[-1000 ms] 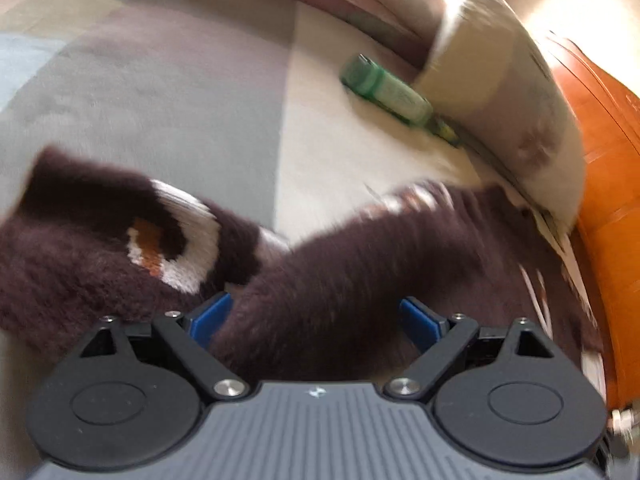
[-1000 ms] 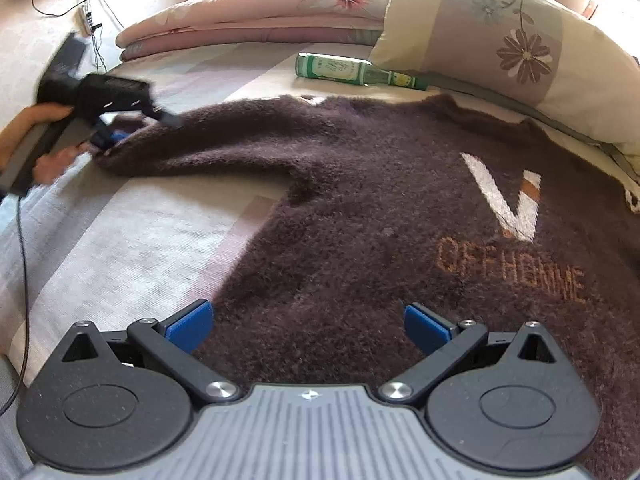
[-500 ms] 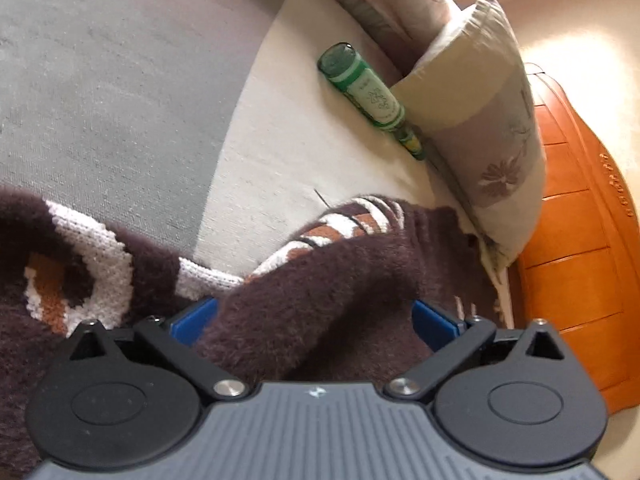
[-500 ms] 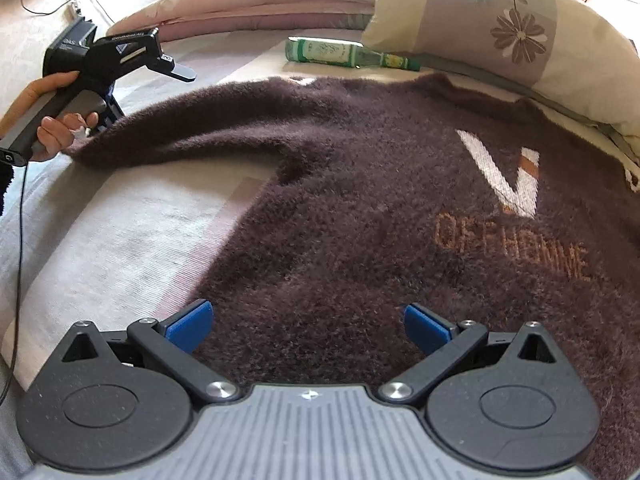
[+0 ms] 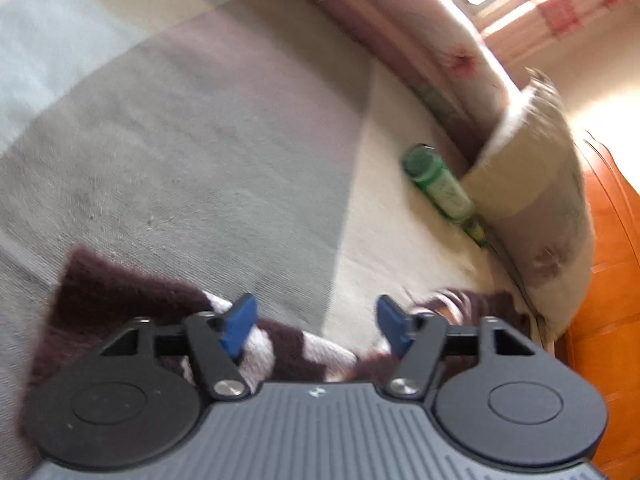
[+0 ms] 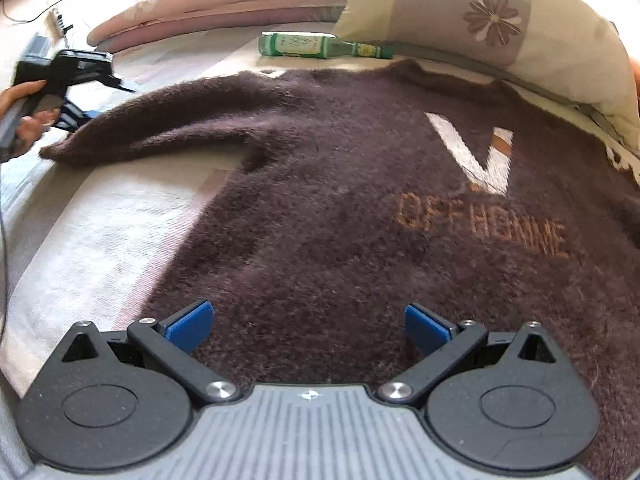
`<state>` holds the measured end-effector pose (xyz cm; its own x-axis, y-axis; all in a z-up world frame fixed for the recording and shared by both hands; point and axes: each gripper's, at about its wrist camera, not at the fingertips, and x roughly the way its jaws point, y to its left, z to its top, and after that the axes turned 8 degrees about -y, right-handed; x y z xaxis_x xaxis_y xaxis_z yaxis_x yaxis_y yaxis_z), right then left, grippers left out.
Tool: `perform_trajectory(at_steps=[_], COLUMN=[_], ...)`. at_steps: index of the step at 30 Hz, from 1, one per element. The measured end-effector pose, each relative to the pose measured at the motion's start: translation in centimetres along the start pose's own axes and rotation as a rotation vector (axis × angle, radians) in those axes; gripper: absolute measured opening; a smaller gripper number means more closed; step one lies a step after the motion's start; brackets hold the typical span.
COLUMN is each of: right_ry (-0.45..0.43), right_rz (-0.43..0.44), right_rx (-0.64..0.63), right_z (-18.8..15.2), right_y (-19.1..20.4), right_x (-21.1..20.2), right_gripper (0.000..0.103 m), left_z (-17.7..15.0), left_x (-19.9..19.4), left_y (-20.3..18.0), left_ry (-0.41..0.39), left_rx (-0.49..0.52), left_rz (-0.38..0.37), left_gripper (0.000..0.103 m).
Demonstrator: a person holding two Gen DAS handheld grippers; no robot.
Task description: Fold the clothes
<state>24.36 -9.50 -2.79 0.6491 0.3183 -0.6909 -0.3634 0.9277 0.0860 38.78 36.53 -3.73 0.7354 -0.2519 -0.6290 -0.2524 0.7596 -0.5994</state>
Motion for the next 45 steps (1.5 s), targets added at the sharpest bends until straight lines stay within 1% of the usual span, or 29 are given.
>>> perform_trajectory(at_steps=[2,4,6,8,11,13,15,16,18,20,21,23,27,30,31,33,34,35,37,38,42,45], right_ry=[-0.001,-0.008,-0.012,-0.015,-0.014,-0.013,-0.011,-0.007,0.003,0.016,0.022,0.032,0.050,0.058,0.059,0.056,0.053,0.052,0.054,0.056,0.060,0.053], right_rz=[0.006,0.014,0.021,0.029,0.039,0.044,0.043,0.042,0.036,0.031,0.028,0.022,0.021,0.016,0.015,0.020,0.022,0.021,0.014,0.012,0.011,0.007], right_rx=[0.001,-0.007,-0.016,-0.023,-0.035,-0.041,-0.045,-0.047,-0.054,-0.070,-0.083,-0.106,-0.098,-0.097,-0.100,-0.115,-0.122,-0.125,-0.116,-0.108,-0.096,-0.114], right_z=[0.0,0.0,0.0,0.0,-0.1,-0.2,-0.3,-0.4,-0.4,-0.4,-0.4,-0.3,-0.3,-0.2,-0.2,-0.1,-0.1,0.0,0.0,0.1,0.0,0.1], right_y=[0.1,0.4,0.8,1.2,1.8,2.3,2.6,2.7,2.9,3.1,3.2,3.3,3.4,3.8,4.0,4.3,4.4,4.4,4.3,4.2,4.2,4.4], right_x=[-0.1,-0.3,-0.5,-0.7,-1.0,-1.1,-1.2,-1.2,-1.1,-0.9,-0.8,-0.6,0.0,0.5,0.6,0.5,0.5,0.5,0.6,0.6,0.5,0.2], right_gripper=[0.103,0.103,0.103,0.103,0.103,0.103,0.103,0.103,0.103,0.103,0.103,0.103,0.103,0.103,0.103,0.103,0.103,0.103,0.103,0.103,0.103,0.103], left_z=[-0.3,-1.0,-1.8,-2.3,-2.1,-1.5,-0.8,-0.5,-0.4,-0.9,-1.3,-1.3,-1.1,0.3,0.5,0.5,0.4,0.2,0.0,-0.2,-0.7,0.2], left_x=[-1.7,-3.8,-6.1,-8.1,-10.3,-11.0,-10.7,-10.2,-8.8,-7.5,-6.9,-6.1,-4.6,-3.0,-2.8,-3.0,-3.2,-3.4,-3.8,-4.0,-4.8,-6.7], left_y=[-0.6,-0.7,-0.2,0.6,2.3,3.4,5.0,6.0,8.1,10.2,11.2,11.7,12.6,12.4,12.3,11.5,11.1,10.7,10.0,9.6,8.1,8.4], left_ry=[-0.010,-0.028,-0.052,-0.085,-0.139,-0.171,-0.182,-0.166,-0.125,-0.089,-0.073,-0.078,-0.088,-0.100,-0.101,-0.100,-0.102,-0.104,-0.108,-0.109,-0.119,-0.193], left_rx=[0.042,0.066,0.077,0.077,0.084,0.081,0.063,0.034,-0.047,-0.155,-0.226,-0.246,-0.282,-0.245,-0.240,-0.188,-0.160,-0.131,-0.074,-0.046,0.062,0.037], left_rz=[-0.003,-0.021,-0.046,-0.050,0.009,0.066,0.104,0.110,0.089,0.007,-0.041,-0.084,-0.168,-0.165,-0.155,-0.111,-0.088,-0.065,-0.018,0.005,0.094,0.096], left_gripper=[0.074,0.074,0.075,0.075,0.074,0.074,0.073,0.072,0.072,0.072,0.072,0.072,0.072,0.070,0.067,0.051,0.031,0.014,0.012,0.008,0.005,0.003])
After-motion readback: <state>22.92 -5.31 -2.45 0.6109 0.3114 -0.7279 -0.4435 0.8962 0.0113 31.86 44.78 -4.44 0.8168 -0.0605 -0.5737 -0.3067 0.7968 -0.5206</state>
